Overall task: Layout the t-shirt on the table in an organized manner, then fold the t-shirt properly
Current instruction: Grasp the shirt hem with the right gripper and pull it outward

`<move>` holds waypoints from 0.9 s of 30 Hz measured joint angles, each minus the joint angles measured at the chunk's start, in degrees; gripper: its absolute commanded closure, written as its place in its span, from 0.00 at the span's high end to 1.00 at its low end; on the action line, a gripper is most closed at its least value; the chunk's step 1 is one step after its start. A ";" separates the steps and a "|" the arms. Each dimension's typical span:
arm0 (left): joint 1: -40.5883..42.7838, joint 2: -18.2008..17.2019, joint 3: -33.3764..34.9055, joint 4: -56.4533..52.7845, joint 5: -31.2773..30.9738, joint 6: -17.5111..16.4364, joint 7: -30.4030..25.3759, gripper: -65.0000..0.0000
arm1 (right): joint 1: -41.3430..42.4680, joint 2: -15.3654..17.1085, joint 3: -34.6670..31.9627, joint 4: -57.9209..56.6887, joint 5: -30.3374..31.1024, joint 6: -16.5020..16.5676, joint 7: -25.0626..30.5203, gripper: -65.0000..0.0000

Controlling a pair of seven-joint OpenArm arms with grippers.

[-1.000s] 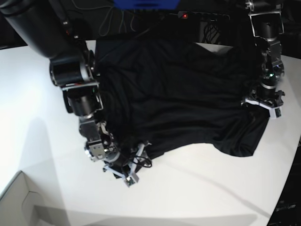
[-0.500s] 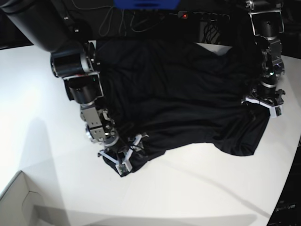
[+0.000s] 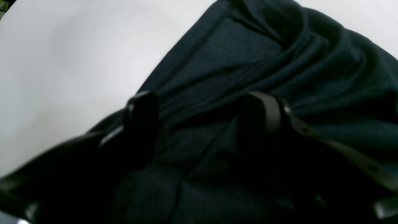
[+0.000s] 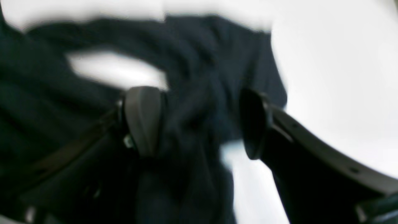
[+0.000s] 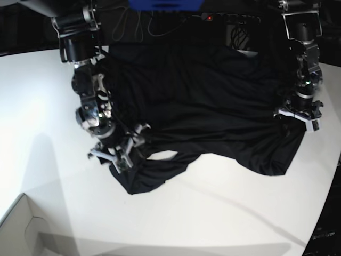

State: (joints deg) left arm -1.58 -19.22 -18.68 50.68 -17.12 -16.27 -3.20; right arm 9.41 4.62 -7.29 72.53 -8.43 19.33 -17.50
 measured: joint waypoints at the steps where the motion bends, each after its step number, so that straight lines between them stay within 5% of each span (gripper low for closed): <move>1: -0.04 0.02 0.00 0.00 0.00 0.07 0.15 0.65 | -1.46 0.37 -0.02 0.85 -0.17 -0.09 -0.55 0.62; 7: -0.02 0.04 0.00 -0.04 0.00 0.15 0.11 0.65 | -3.39 1.84 -0.17 6.12 -0.17 0.07 -0.59 0.63; 13: -0.02 0.02 0.00 -0.04 0.00 0.17 0.11 0.65 | 1.18 -0.02 -3.41 6.58 -0.15 -0.09 -0.61 0.63; 27: 0.09 0.02 -0.04 0.00 -0.02 0.13 -0.09 0.65 | 20.02 -10.16 -5.68 -26.56 -0.13 -0.09 1.88 0.63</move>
State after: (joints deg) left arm -1.50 -19.20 -18.72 50.68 -17.15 -16.14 -3.29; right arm 29.43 -5.54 -12.97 45.98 -8.56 19.25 -15.62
